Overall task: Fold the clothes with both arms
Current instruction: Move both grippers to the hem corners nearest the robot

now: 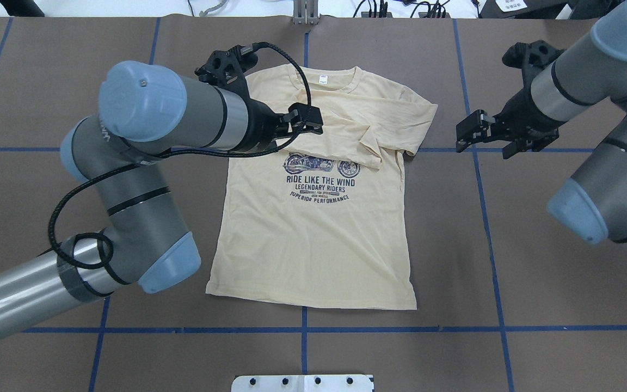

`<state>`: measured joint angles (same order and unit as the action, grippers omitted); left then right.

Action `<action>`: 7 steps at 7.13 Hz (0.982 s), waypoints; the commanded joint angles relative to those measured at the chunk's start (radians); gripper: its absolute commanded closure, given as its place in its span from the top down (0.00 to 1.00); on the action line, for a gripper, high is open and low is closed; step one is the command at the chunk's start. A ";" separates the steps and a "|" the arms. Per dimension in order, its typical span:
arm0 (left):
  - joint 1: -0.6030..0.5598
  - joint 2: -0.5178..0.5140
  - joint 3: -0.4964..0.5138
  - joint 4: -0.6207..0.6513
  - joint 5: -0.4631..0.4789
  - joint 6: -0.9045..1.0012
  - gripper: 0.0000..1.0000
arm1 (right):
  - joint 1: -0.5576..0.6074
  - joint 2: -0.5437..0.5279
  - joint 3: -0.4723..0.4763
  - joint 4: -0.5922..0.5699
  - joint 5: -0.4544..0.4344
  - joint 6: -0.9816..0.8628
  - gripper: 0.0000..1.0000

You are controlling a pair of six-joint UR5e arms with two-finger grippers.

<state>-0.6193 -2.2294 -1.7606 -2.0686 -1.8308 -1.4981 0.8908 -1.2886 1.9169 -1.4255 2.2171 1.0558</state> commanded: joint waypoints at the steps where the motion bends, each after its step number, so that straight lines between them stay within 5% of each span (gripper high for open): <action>1: -0.002 0.149 -0.155 0.056 0.001 0.048 0.99 | -0.143 -0.046 0.014 0.189 -0.052 0.249 1.00; 4: 0.001 0.192 -0.184 0.058 0.010 0.052 0.99 | -0.428 -0.049 0.056 0.189 -0.330 0.417 1.00; 7: 0.003 0.228 -0.235 0.062 0.011 0.052 0.99 | -0.526 -0.101 0.050 0.188 -0.381 0.420 0.99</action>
<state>-0.6170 -2.0109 -1.9820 -2.0074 -1.8196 -1.4465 0.3911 -1.3541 1.9671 -1.2411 1.8431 1.4735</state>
